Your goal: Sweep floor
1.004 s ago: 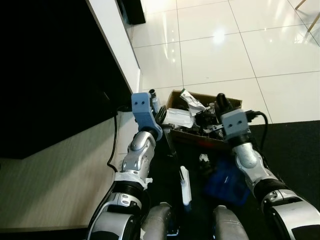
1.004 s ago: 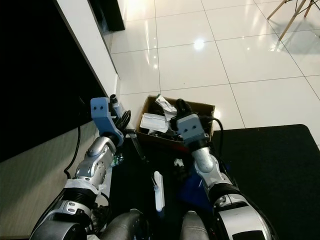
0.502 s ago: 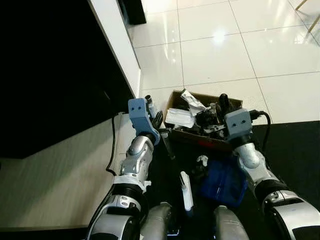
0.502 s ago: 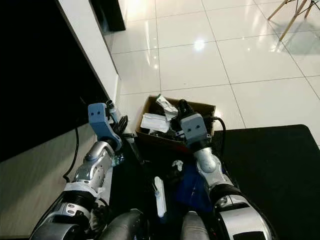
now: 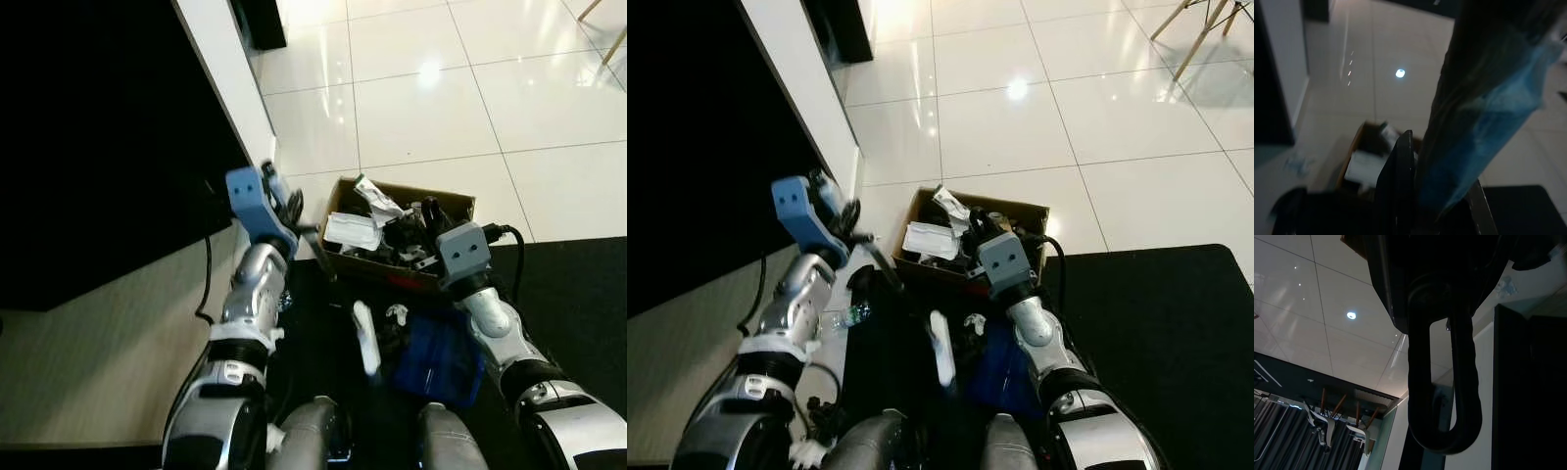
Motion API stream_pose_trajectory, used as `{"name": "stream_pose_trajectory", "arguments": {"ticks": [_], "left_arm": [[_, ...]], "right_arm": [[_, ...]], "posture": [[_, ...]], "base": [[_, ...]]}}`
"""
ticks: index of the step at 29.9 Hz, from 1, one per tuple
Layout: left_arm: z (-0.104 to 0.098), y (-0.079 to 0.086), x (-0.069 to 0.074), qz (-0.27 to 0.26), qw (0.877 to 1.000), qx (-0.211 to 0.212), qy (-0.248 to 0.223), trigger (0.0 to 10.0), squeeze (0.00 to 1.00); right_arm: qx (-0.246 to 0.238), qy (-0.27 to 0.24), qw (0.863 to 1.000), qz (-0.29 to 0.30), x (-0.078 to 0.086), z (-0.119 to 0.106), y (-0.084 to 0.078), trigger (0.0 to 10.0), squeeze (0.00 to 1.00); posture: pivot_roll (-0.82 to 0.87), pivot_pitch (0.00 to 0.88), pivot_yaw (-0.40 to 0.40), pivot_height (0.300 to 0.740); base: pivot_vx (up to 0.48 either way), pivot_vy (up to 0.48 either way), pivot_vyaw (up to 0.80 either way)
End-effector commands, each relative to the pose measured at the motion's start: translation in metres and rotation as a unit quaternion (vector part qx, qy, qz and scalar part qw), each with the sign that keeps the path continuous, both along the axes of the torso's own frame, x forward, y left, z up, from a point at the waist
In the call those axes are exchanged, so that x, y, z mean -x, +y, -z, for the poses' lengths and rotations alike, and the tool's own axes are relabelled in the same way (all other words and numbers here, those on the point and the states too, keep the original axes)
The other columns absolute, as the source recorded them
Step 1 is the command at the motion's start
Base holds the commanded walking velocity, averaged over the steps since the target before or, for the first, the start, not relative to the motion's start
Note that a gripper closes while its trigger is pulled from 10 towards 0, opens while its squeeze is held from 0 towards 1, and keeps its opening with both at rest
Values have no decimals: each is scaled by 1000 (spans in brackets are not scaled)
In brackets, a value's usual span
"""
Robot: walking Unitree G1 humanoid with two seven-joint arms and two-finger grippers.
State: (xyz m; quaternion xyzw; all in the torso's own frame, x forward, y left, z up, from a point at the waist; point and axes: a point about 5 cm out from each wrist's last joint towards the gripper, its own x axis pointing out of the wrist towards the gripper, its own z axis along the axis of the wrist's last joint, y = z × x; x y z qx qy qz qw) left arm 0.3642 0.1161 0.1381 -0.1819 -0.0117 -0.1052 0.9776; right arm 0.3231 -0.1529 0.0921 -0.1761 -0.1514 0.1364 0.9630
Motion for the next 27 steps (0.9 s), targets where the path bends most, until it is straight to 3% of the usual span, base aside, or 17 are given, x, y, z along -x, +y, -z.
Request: {"name": "stream_pose_trajectory", "arguments": {"ticks": [1,8,13,18,27], "left_arm": [[-1,6,-3,1,1000,-5,-4,10000,0],[-1,-7,-5,26,999,-18,-2,10000,0],[8,-4,0,29,999,-19,6,10000,0],[9,1,0,21,1000,-16,6,10000,0],[17,7,2,-1,1000,-23,16,10000,0]], "right_arm": [[0,-1,1000,-4,2,3,7,10000,0],[-3,25,999,35,7,18,12,10000,0],[-91,72,991,60,8,26,8,10000,0],[-124,77,988,45,3,21,8,10000,0],[-136,98,986,8,0,20,10,10000,0]], "posture": [[48,164,190,740],[60,162,206,740],[64,163,208,740],[66,162,204,740],[62,162,196,740]], "base": [[0,0,0],[0,0,0],[0,0,0],[0,0,0],[0,0,0]]}}
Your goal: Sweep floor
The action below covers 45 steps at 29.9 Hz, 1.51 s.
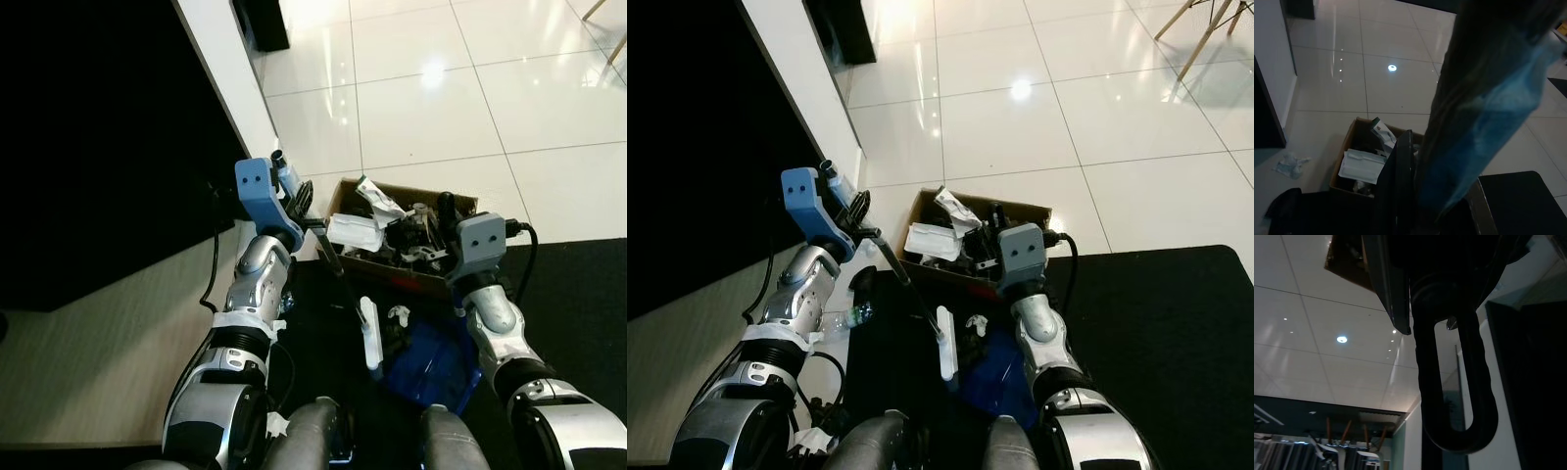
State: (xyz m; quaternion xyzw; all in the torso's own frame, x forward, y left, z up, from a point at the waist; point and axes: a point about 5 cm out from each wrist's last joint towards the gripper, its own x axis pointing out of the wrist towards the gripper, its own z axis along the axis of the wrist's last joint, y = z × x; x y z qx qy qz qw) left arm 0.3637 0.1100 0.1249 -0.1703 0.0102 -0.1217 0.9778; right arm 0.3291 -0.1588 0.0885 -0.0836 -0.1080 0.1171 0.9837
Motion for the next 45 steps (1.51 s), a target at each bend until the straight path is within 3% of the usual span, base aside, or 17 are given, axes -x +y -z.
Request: {"name": "stream_pose_trajectory", "arguments": {"ticks": [1,12,14,17,20,22,30,32,33,35,37,39,44,45], "left_arm": [[6,13,2,-27,1000,-16,-1,10000,0],[3,-4,0,-13,998,-61,-29,10000,0],[-2,-19,-2,17,996,-76,-47,10000,0],[-3,-26,-1,34,995,-77,-50,10000,0],[12,-52,11,112,992,-40,-28,10000,0],[25,-61,21,137,991,-9,-1,10000,0],[54,-67,41,182,982,31,44,10000,0],[60,-67,48,209,976,39,49,10000,0],[60,-65,54,258,964,57,44,10000,0],[57,-64,57,278,958,66,39,10000,0],[43,-60,59,319,944,83,13,10000,0],[38,-58,60,327,941,84,7,10000,0],[-1,-36,59,366,927,53,-63,10000,0],[-1,-36,59,366,927,53,-63,10000,0]], "right_arm": [[-50,51,997,-16,7,18,16,10000,0],[-41,80,996,-26,17,32,10,10000,0],[-33,80,996,-35,20,35,9,10000,0],[-29,78,996,-40,21,35,9,10000,0],[-20,64,996,-61,21,30,10,10000,0],[-15,56,996,-74,20,27,9,10000,0],[-6,39,994,-104,19,20,9,10000,0],[-5,35,993,-109,18,18,8,10000,0],[-4,34,993,-110,16,16,7,10000,0],[-3,34,993,-110,16,16,6,10000,0],[-2,36,993,-111,16,16,5,10000,0],[-2,37,993,-111,16,16,5,10000,0],[0,40,993,-115,16,16,5,10000,0],[0,40,993,-115,16,16,5,10000,0]], "posture": [[59,161,193,740],[29,162,178,740],[18,162,176,740],[18,162,176,740],[-10,159,169,740],[-15,158,167,740],[-21,159,143,740],[-20,157,140,740],[-15,155,131,740],[-14,154,130,740],[-3,150,126,740],[-3,150,126,740],[2,152,125,740],[2,152,125,740]], "base": [[0,0,0],[0,0,0],[0,0,0],[0,0,0],[0,0,0],[0,0,0],[0,0,0],[0,0,0],[0,0,0],[0,0,0],[0,0,0],[0,0,0],[0,0,0],[0,0,0]]}}
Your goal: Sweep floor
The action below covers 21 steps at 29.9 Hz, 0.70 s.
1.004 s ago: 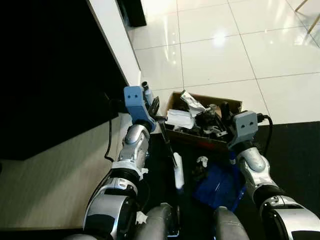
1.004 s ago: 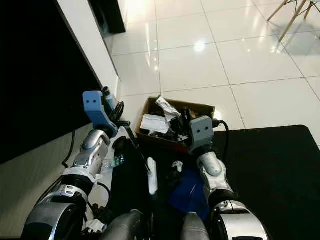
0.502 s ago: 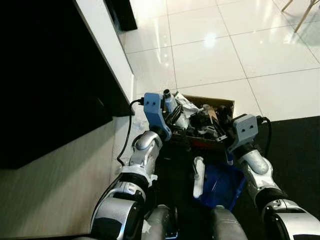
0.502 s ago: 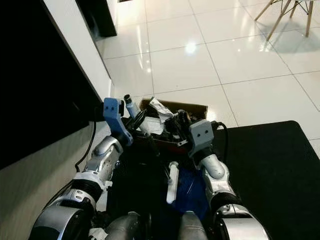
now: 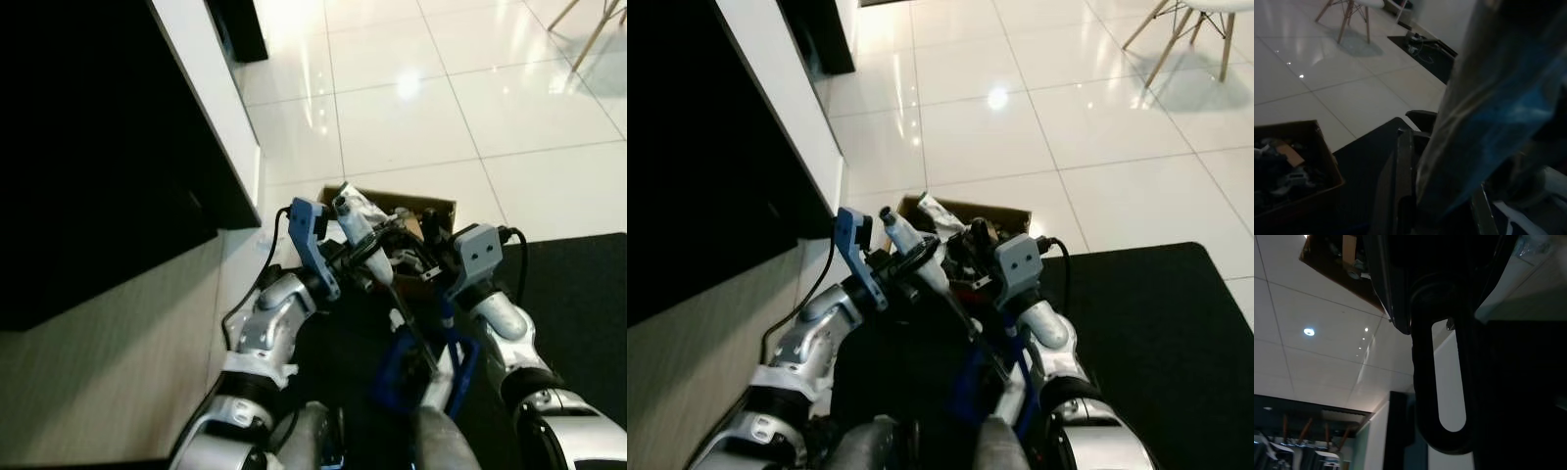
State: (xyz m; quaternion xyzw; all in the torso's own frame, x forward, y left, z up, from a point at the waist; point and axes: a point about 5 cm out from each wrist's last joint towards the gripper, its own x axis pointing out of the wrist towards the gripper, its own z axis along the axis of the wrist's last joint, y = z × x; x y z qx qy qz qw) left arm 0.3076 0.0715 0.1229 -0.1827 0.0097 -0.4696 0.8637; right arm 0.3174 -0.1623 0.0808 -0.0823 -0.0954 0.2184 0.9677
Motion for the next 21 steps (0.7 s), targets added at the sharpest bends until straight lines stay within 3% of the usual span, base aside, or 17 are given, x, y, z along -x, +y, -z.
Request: {"name": "stream_pose_trajectory", "arguments": {"ticks": [1,4,7,10,16,21], "left_arm": [[-11,8,3,17,1000,18,-13,10000,0],[-27,18,2,15,999,19,-33,10000,0],[-61,34,-6,-7,996,25,-80,10000,0],[-71,36,-9,-17,995,32,-93,10000,0],[-58,29,-13,-41,996,8,-82,10000,0],[-35,24,-23,-101,991,-49,-74,10000,0]], "right_arm": [[-11,23,1000,-15,4,9,8,10000,0],[-10,23,1000,-16,4,9,8,10000,0],[-8,25,1000,-18,4,9,9,10000,0],[-5,26,999,-22,5,10,11,10000,0],[20,22,1000,6,5,11,0,10000,0],[20,28,998,49,4,11,-16,10000,0]], "posture": [[2,152,125,740],[7,155,126,740],[11,157,125,740],[12,157,122,740],[5,161,126,740],[-1,168,139,740]], "base": [[0,0,0],[0,0,0],[0,0,0],[0,0,0],[0,0,0],[0,0,0]]}}
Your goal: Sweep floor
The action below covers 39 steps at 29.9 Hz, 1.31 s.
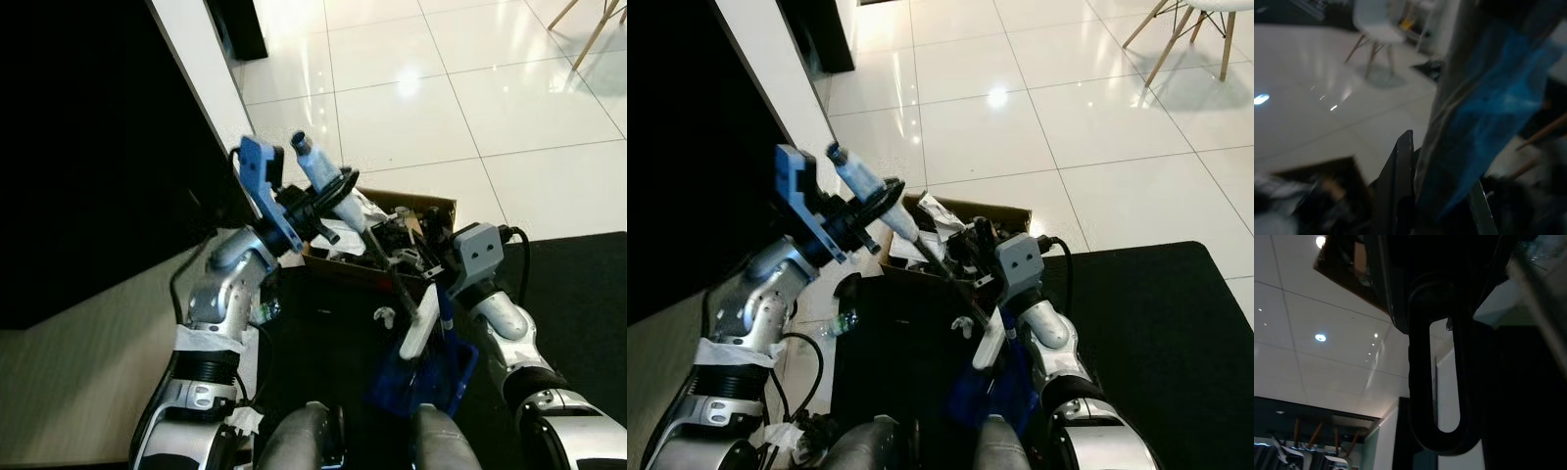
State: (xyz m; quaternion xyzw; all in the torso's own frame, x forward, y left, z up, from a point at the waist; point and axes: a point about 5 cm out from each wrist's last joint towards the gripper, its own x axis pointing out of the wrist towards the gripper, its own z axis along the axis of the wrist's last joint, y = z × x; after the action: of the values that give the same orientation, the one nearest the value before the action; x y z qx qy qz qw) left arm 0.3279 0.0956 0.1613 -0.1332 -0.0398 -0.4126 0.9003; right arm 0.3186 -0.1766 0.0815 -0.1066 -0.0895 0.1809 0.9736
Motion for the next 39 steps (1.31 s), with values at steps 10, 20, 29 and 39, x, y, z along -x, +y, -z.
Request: {"name": "stream_pose_trajectory", "arguments": {"ticks": [10,20,29,39], "left_arm": [[24,-7,-24,-144,986,-85,-15,10000,0],[43,-23,-28,-179,977,-117,-1,10000,0],[40,-33,-34,-213,969,-127,-8,10000,0],[40,-56,-32,-205,975,-90,17,10000,0]], "right_arm": [[-1,18,1000,19,0,5,-5,10000,0],[5,9,1000,7,4,6,-3,10000,0],[15,4,1000,0,6,5,-7,10000,0],[15,-2,1000,-3,8,4,-6,10000,0]], "posture": [[-21,177,156,740],[-73,221,147,740],[-102,252,135,740],[-132,270,140,740]], "base": [[0,0,0],[0,0,0],[0,0,0],[0,0,0]]}}
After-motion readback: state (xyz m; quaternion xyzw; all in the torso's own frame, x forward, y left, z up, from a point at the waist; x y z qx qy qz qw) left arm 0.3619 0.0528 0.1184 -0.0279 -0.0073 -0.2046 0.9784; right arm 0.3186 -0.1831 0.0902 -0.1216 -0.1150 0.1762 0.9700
